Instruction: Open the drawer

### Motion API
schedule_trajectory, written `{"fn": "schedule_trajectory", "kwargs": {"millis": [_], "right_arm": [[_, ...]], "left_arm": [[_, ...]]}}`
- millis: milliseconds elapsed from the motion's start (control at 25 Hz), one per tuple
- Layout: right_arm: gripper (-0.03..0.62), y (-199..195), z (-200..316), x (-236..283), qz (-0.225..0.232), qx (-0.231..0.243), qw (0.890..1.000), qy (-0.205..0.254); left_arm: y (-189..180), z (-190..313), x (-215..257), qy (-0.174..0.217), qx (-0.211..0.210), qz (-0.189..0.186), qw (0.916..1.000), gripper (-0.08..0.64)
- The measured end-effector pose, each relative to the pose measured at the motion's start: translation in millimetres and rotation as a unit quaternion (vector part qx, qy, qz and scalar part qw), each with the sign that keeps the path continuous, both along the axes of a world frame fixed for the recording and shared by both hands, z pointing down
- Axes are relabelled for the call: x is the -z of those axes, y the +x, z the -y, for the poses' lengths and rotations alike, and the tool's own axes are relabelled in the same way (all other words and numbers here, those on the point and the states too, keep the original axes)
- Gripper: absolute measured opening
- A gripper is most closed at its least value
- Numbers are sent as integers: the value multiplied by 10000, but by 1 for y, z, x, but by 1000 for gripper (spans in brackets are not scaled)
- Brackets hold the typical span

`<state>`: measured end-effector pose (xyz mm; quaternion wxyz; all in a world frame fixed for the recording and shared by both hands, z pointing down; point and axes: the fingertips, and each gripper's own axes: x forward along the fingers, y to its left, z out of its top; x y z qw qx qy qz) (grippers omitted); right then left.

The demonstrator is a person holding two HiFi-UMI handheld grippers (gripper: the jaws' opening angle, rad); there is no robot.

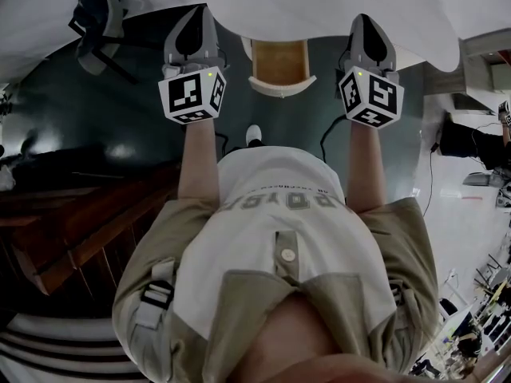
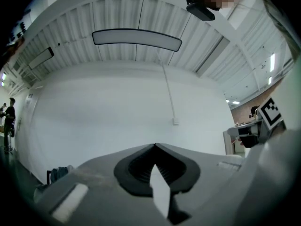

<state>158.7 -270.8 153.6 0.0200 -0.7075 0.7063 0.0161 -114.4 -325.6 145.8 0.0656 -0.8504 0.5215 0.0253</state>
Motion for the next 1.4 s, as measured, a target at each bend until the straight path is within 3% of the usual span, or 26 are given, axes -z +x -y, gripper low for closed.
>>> {"fn": "schedule_trajectory", "kwargs": {"millis": [320, 560, 1400], "right_arm": [[3, 2, 1, -5, 34, -74, 10000, -26], [0, 8, -1, -6, -263, -236, 9993, -144], [0, 6, -7, -1, -286, -124, 9995, -86]], "left_arm": [[-1, 3, -7, -75, 0, 9, 10000, 5], [0, 2, -11, -142, 11, 22, 9999, 5], [-9, -4, -15, -209, 80, 63, 9997, 5]]}}
